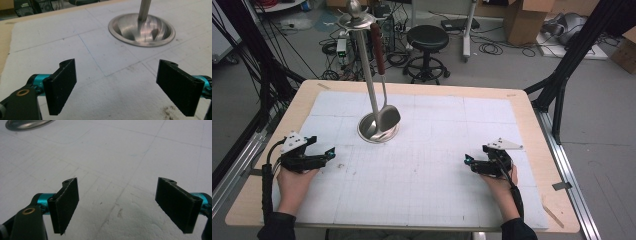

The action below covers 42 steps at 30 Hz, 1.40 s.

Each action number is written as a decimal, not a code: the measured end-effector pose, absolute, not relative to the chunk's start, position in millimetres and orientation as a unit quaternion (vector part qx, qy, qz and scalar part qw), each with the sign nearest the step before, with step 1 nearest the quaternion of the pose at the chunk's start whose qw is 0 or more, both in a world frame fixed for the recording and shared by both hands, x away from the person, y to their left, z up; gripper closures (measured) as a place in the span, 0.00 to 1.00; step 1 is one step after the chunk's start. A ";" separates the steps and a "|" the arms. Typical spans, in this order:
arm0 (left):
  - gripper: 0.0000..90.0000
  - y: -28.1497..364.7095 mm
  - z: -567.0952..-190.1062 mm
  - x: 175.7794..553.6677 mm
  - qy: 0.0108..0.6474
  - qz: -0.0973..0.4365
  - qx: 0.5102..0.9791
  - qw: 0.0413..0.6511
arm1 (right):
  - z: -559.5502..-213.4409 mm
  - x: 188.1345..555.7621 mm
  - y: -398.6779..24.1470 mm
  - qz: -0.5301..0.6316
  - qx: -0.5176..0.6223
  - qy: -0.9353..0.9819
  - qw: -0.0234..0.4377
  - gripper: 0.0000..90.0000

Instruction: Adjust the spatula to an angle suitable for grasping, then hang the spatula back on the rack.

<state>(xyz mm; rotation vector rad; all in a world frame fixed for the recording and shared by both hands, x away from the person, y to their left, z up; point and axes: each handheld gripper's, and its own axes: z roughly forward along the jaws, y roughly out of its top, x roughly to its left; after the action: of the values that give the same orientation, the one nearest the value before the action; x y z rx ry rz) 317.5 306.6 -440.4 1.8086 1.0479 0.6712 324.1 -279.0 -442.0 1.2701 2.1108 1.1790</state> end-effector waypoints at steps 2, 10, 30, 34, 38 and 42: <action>0.19 306.4 -441.9 318.3 0.427 0.271 0.736 0.450 | -443.9 325.3 -278.4 0.417 0.455 0.760 0.202 0.20; 0.19 309.6 -443.6 319.9 0.420 0.275 0.737 0.452 | -442.5 324.9 -280.2 0.414 0.459 0.756 0.214 0.21; 0.20 308.9 -440.6 315.8 0.408 0.283 0.741 0.452 | -429.4 320.2 -282.3 0.455 0.447 0.724 0.263 0.21; 0.20 309.1 -441.5 316.5 0.410 0.281 0.742 0.450 | -430.1 321.0 -282.8 0.453 0.449 0.725 0.261 0.21; 0.20 308.9 -441.3 316.0 0.409 0.281 0.743 0.449 | -429.9 321.0 -283.7 0.453 0.449 0.725 0.261 0.21; 0.20 308.9 -441.3 315.8 0.409 0.282 0.742 0.451 | -429.2 320.2 -282.9 0.454 0.447 0.724 0.263 0.21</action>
<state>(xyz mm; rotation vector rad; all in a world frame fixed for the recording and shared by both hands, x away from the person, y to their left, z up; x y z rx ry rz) 315.8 308.9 -441.3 1.8335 1.0106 0.6965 320.2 -282.9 -429.2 1.2079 1.9593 1.2284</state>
